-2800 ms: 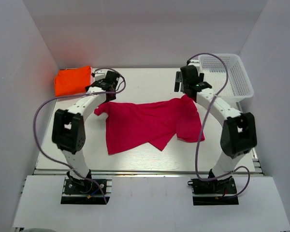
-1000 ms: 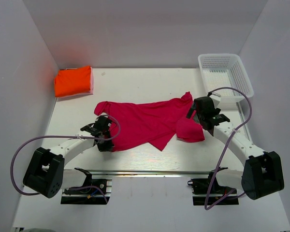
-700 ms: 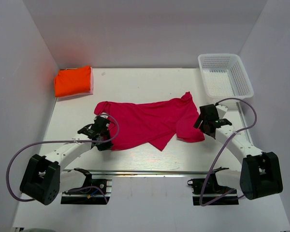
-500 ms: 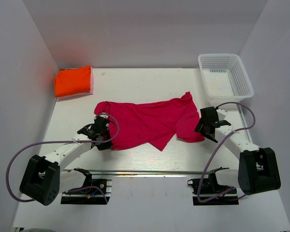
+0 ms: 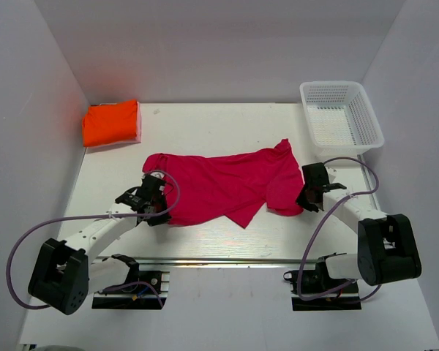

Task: Fold and stack the t-shirts
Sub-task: Flatten out the tshirt

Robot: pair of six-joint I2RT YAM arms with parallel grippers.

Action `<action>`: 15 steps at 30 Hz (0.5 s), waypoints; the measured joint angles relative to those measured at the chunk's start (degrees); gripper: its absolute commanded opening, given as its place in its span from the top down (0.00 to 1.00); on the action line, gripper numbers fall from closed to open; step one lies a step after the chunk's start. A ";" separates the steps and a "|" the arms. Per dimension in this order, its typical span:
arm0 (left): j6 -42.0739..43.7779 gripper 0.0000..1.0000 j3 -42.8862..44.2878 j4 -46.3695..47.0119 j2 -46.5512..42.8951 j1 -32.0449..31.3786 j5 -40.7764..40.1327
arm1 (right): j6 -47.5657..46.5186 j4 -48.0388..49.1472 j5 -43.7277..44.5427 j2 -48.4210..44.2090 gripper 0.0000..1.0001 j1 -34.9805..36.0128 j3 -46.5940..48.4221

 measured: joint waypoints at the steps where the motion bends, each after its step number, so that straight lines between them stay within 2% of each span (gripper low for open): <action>1: 0.09 1.00 0.28 -0.20 -0.28 0.00 0.02 | 0.17 0.02 -0.35 -0.33 1.00 0.02 -0.07; 7: 1.27 1.00 6.73 -0.72 -4.00 0.00 -0.59 | -0.26 -0.11 -1.55 -7.28 1.00 0.07 1.68; 15: 3.93 1.00 25.05 0.11 -8.22 0.00 -6.32 | -3.67 3.23 -0.11 -19.04 1.00 0.11 15.65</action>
